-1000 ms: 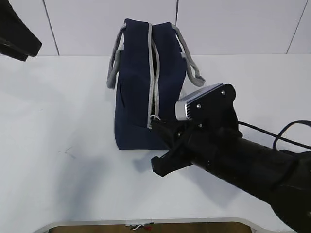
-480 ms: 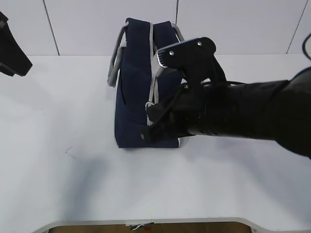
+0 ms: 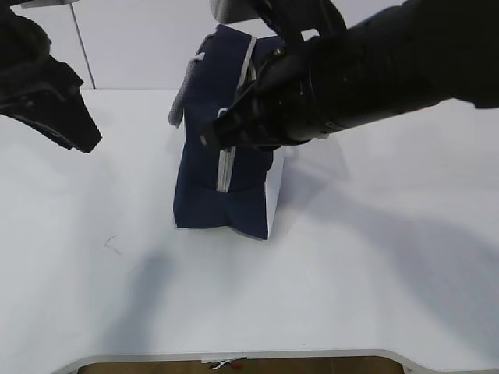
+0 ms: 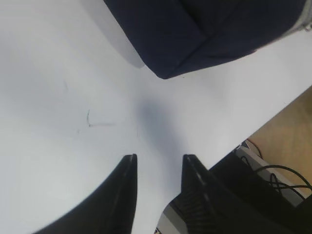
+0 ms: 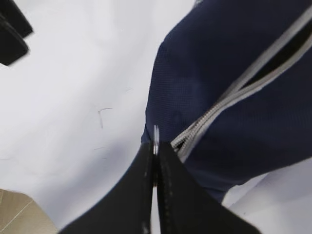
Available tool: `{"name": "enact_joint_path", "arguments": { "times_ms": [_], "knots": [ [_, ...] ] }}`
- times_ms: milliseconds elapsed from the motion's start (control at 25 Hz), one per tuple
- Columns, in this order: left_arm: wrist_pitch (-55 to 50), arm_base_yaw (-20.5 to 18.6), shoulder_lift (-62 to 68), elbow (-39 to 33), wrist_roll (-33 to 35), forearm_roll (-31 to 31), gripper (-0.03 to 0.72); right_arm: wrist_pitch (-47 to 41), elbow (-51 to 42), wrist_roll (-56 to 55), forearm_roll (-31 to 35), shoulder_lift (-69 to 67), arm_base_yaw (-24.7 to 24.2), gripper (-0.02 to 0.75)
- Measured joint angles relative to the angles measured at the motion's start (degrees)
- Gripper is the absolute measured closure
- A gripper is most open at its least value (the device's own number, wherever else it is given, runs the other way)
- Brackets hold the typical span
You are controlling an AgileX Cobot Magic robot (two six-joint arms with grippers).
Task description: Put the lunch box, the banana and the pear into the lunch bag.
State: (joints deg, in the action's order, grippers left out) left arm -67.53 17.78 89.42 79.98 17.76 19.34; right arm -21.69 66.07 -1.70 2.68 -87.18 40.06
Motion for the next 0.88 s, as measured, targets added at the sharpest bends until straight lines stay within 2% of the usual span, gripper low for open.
{"name": "enact_joint_path", "arguments": {
  "times_ms": [160,360,600,760,880],
  "knots": [
    [3.81,0.14,1.03,-1.66,0.84,0.0,0.447,-2.87,3.18,0.1,0.0,0.0,0.0,0.725],
    [10.89,0.14,1.03,-7.81,3.89,1.28,0.447,-6.75,6.41,0.0,0.0,0.0,0.0,0.725],
    [21.01,0.14,1.03,-14.95,15.38,10.46,0.447,-8.09,9.83,0.0,-0.23,-0.61,0.0,0.725],
    [25.75,0.14,1.03,-17.63,25.73,18.54,0.447,-8.59,11.11,0.0,-0.63,-2.09,0.0,0.725],
    [28.69,0.23,1.14,-19.04,30.72,23.01,0.447,-8.75,12.09,0.0,-1.24,-2.7,0.0,0.726]
  ]
}}
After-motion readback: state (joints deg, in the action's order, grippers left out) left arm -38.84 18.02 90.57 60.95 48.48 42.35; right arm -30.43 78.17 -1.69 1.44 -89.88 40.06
